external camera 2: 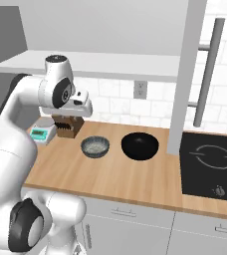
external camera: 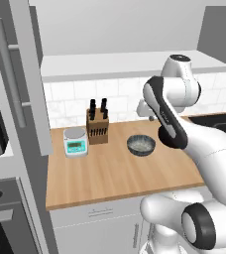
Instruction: Pick up the bowls on the counter and stack them on top of one another in the open cabinet. Place the smaller bowl on top of the larger bowl.
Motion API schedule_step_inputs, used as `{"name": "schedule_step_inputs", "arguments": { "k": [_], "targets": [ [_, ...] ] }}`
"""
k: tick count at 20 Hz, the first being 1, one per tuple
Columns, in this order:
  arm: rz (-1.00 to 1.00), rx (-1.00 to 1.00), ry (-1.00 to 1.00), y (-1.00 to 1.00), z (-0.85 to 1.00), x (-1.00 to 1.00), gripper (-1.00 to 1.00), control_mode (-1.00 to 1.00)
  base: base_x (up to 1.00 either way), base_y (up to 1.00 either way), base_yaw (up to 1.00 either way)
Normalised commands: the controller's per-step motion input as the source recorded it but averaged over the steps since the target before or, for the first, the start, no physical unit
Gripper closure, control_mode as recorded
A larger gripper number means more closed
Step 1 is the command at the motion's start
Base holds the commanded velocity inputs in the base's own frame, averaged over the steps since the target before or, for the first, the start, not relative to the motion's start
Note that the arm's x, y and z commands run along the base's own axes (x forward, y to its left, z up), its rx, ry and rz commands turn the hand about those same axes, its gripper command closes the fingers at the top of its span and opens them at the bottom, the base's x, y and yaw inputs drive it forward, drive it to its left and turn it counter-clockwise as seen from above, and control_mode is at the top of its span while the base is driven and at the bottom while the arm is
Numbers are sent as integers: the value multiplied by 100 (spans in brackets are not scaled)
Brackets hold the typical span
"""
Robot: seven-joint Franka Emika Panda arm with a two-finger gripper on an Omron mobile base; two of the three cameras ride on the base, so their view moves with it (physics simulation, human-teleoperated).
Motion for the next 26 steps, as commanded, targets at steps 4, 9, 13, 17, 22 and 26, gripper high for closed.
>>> {"name": "schedule_step_inputs", "arguments": {
  "k": [4, 9, 13, 17, 22, 26],
  "targets": [
    [1, -21, 22, 6, -48, 47, -100, -100, 0, 0, 0],
    [1, -21, 17, 8, -92, 49, -100, -100, 0, 0, 0],
    [9, 0, 3, 0, -99, 19, -100, -100, 0, 0, 0],
    [15, -18, 16, 17, -84, 7, -100, -100, 0, 0, 0],
    [3, -7, 16, 1, -62, 43, -100, -100, 0, 0, 0],
    [0, -1, 0, 0, -31, 63, -100, -100, 0, 0, 0]
  ]
}}
